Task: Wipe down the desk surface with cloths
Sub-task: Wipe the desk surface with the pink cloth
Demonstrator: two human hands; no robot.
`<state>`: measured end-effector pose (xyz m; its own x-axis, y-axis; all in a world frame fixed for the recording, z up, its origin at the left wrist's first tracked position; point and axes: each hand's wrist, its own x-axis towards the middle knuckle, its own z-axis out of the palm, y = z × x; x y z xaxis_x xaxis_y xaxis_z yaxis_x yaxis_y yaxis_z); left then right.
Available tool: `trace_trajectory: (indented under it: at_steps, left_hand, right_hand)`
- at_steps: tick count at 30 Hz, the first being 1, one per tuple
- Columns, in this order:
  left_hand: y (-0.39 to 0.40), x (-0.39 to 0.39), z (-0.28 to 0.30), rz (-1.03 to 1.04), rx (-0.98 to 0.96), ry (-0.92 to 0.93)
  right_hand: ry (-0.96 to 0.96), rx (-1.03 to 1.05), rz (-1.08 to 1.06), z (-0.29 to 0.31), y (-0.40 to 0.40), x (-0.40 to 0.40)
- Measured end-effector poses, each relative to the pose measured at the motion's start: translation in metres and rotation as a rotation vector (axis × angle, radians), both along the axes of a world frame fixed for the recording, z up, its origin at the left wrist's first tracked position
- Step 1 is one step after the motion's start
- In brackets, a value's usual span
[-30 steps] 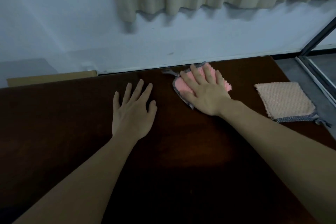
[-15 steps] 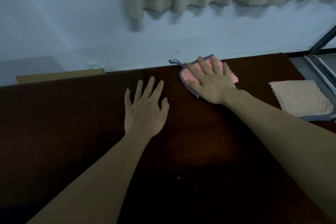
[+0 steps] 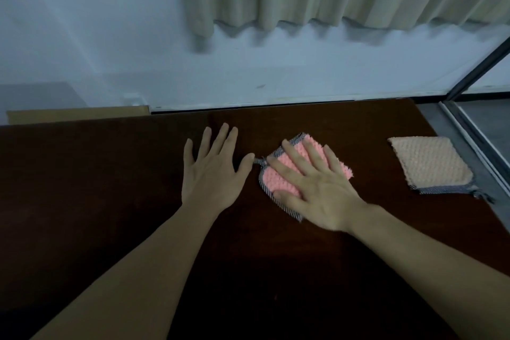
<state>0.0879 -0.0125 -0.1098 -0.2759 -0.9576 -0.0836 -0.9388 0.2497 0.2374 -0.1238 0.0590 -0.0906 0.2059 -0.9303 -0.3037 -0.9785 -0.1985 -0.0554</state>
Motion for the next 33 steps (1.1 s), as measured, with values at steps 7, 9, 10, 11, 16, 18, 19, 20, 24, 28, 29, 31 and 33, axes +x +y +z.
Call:
trace_trajectory:
  at_steps: [7, 9, 10, 11, 16, 18, 19, 20, 24, 28, 29, 31, 33]
  left_hand:
    - [-0.002, 0.018, 0.011, -0.026, -0.015, 0.097]
    - [-0.004, 0.035, 0.016, -0.010, -0.065, 0.048]
    - [-0.006, 0.045, 0.018, 0.007, -0.068, 0.023]
    - [-0.008, 0.055, 0.019, 0.025, -0.057, 0.000]
    - [-0.010, 0.093, 0.015, 0.055, 0.035, -0.047]
    - [-0.006, 0.100, 0.010, 0.040, 0.064, -0.078]
    - [-0.005, 0.102, 0.007, 0.032, 0.065, -0.097]
    - [-0.004, 0.103, 0.005, 0.027, 0.058, -0.106]
    - [-0.004, 0.101, 0.002, 0.031, 0.025, -0.099]
    - [-0.003, 0.102, 0.002, 0.029, 0.022, -0.100]
    - [-0.003, 0.103, 0.002, 0.026, 0.023, -0.098]
    - [-0.004, 0.103, 0.001, 0.022, 0.024, -0.101]
    - [-0.004, 0.103, 0.002, 0.023, 0.025, -0.105]
  right_hand:
    - [0.020, -0.044, -0.162, -0.009, -0.084, 0.007]
    - [0.020, -0.043, -0.184, -0.010, -0.086, 0.012]
    - [0.018, -0.047, -0.177, -0.009, -0.081, 0.015]
    - [0.015, -0.050, -0.158, -0.008, -0.072, 0.018]
    - [-0.020, -0.021, 0.005, -0.003, -0.008, 0.041]
    - [-0.013, -0.015, 0.024, -0.004, 0.003, 0.044]
    - [-0.006, -0.016, 0.024, -0.004, 0.001, 0.043]
    - [0.001, -0.019, 0.021, -0.004, -0.004, 0.042]
    - [0.037, -0.039, -0.063, -0.004, -0.059, 0.038]
    - [0.024, -0.051, -0.190, -0.010, -0.110, 0.044]
    - [0.025, -0.048, -0.204, -0.011, -0.113, 0.047]
    - [0.020, -0.047, -0.197, -0.011, -0.107, 0.050]
    - [0.008, -0.049, -0.146, -0.010, -0.086, 0.053]
